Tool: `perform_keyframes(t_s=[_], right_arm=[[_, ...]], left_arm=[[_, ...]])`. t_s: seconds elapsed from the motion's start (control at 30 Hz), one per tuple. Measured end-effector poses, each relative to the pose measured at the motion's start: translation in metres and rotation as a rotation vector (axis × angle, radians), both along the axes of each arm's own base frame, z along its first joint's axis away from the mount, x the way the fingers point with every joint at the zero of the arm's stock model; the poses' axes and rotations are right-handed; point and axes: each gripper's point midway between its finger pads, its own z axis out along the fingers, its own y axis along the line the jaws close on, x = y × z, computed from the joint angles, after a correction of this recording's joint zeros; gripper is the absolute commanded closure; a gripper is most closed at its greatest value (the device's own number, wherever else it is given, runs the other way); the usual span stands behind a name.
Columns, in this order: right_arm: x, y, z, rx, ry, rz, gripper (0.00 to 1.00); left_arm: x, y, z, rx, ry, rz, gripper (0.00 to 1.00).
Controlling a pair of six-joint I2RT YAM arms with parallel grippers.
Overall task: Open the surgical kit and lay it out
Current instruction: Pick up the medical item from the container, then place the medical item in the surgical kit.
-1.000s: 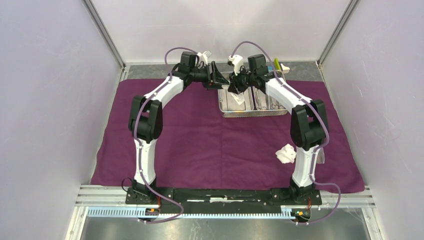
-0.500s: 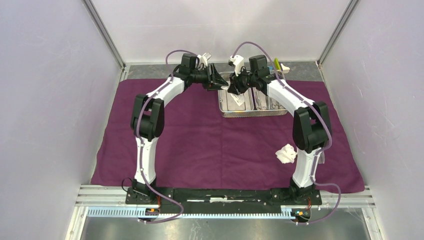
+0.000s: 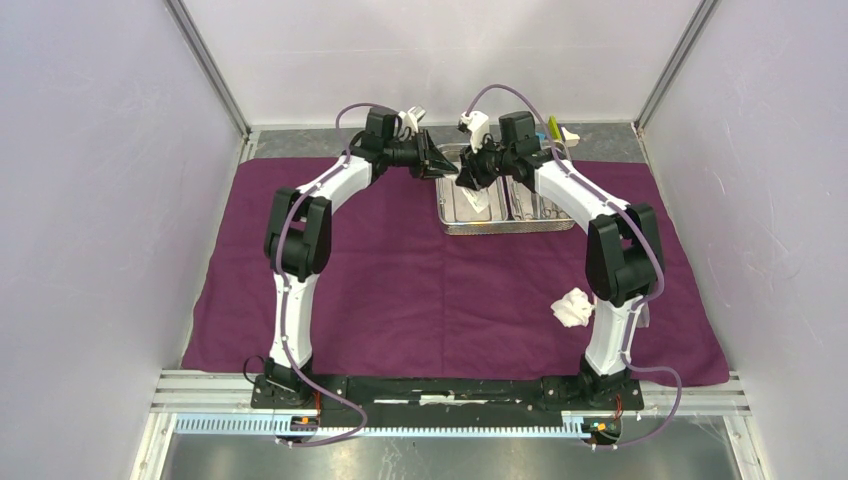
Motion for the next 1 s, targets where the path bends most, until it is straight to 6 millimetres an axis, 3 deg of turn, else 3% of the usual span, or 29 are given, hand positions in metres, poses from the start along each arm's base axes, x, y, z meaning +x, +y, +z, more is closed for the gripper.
perform_keyframes(t_s=[0.23,0.3,0.53,0.63,0.7,0.83,1.0], right_arm=[[0.001,0.000,-0.001,0.002,-0.005,-0.005,0.64],[0.000,-0.001,-0.001,0.002,-0.006,-0.006,0.56],[-0.007,-0.005,-0.002,-0.018,0.000,0.002,0.16],[-0.016,-0.012,0.004,-0.043,-0.002,0.020,0.03],[-0.025,-0.019,0.013,-0.052,-0.012,0.034,0.02],[-0.052,-0.047,0.032,-0.040,-0.020,0.050,0.02],[-0.063,-0.109,0.060,-0.007,-0.060,-0.046,0.02]], left_arm=[[0.001,-0.002,-0.003,-0.016,0.033,0.004,0.91],[0.000,-0.002,-0.003,-0.021,0.038,-0.002,0.97],[-0.004,-0.005,-0.008,-0.010,0.051,-0.021,0.98],[-0.008,-0.005,-0.006,0.013,0.018,-0.052,0.98],[-0.014,-0.005,-0.007,0.032,-0.012,-0.090,0.98],[-0.037,-0.008,-0.018,0.092,-0.035,-0.178,0.98],[-0.085,-0.024,-0.020,0.117,-0.053,-0.339,0.98]])
